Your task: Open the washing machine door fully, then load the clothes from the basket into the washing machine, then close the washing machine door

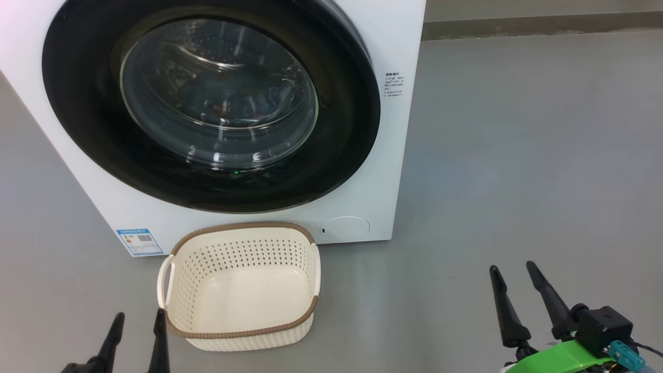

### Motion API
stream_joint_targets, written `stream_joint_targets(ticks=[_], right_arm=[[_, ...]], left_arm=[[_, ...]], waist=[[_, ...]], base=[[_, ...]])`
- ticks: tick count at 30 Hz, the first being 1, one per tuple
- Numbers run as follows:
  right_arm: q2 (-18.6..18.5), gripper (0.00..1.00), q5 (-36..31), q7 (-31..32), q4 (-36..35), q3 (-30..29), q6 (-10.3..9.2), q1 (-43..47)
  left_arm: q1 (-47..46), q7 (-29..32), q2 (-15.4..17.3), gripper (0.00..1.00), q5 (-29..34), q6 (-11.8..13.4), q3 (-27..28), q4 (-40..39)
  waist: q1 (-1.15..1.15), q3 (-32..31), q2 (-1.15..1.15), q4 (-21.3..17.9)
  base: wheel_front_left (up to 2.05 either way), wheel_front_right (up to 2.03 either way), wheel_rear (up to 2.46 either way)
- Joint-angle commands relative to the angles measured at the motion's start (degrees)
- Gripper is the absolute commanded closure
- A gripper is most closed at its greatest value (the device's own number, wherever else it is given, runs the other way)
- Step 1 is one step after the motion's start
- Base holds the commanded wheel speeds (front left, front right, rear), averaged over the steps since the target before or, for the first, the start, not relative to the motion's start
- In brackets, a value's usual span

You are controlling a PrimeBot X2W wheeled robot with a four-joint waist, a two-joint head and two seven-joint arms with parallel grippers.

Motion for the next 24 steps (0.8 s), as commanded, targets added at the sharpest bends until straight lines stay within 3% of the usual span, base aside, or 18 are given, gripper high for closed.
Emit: stream_joint_targets(ticks=[1,24], right_arm=[[0.0,0.00,-0.1,-0.3,-1.8,0.9,-0.33,-0.6],[0.0,0.00,-0.2,-0.3,-1.9,0.4,-0.33,0.2]], left_arm=[[-0.3,-0.4,0.6,0.00,0.8,0.2,2.2,-1.1],[0.4,-0.4,0.5,0.00,0.5,2.4,0.6,-3.1]], waist=[[0.00,-0.1,0.00,0.1],[0.00,0.0,0.00,0.3]], base=[[0.00,0.00,0.00],[0.00,0.00,0.00]])
